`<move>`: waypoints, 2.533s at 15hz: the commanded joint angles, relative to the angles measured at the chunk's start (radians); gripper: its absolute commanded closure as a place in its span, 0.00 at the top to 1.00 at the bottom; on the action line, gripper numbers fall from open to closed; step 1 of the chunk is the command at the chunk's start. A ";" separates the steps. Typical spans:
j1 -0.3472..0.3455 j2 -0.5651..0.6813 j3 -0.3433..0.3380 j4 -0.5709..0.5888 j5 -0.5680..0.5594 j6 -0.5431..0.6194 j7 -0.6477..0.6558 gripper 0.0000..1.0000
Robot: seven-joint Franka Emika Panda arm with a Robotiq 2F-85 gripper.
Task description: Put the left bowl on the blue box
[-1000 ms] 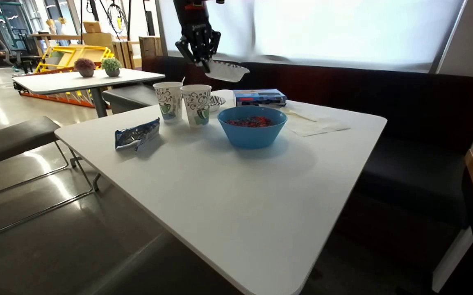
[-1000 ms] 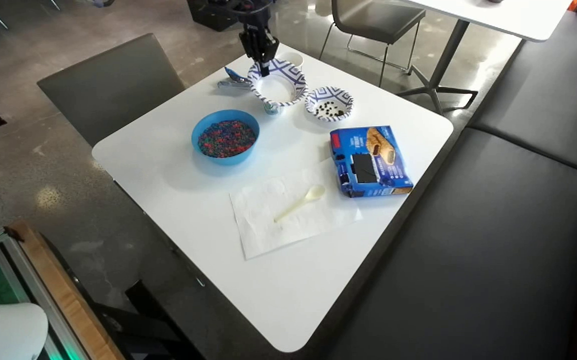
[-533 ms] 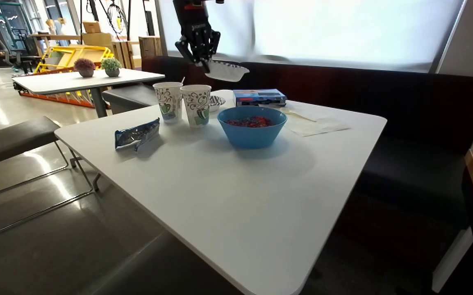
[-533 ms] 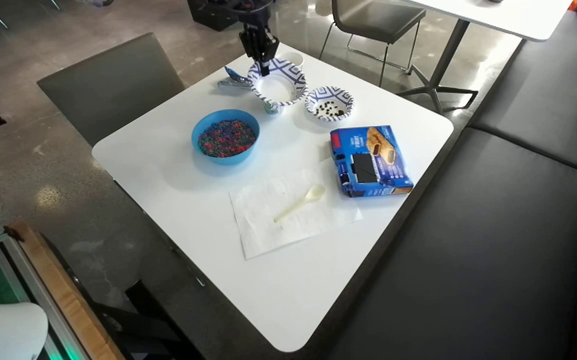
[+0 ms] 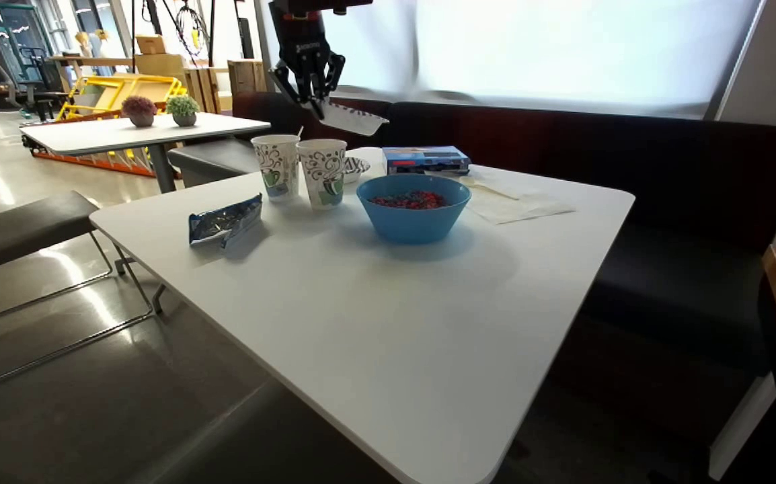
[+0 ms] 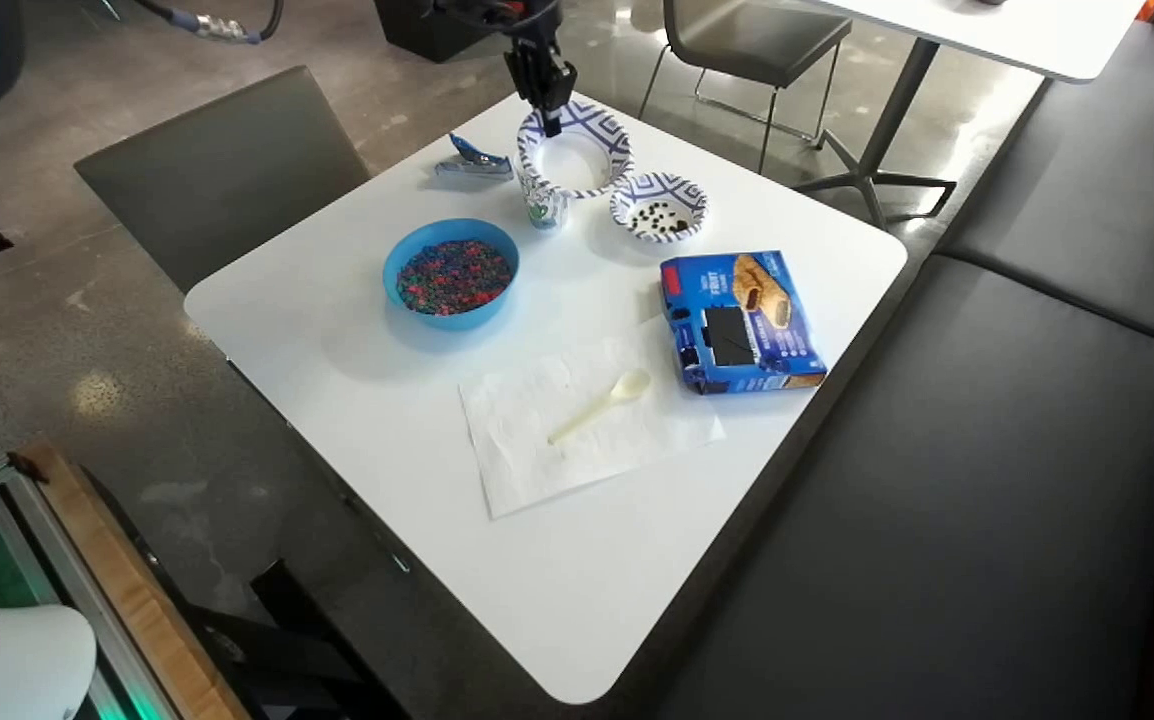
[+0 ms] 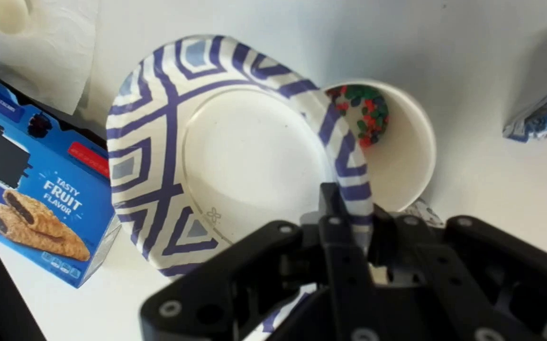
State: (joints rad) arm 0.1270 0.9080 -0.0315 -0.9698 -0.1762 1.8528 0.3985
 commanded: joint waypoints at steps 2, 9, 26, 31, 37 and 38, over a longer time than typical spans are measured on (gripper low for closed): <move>-0.015 0.148 -0.039 0.245 0.069 -0.077 0.096 0.02; -0.055 0.243 -0.092 0.358 0.050 -0.106 0.297 0.02; -0.101 0.281 -0.188 0.332 0.004 -0.094 0.276 0.02; -0.110 0.316 -0.229 0.355 -0.076 -0.056 0.190 0.02; -0.129 0.367 -0.225 0.361 -0.103 -0.013 0.044 0.02; -0.133 0.373 -0.226 0.363 -0.104 -0.012 0.019 0.02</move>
State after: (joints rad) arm 0.0091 1.2354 -0.2574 -0.6539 -0.2657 1.8255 0.4906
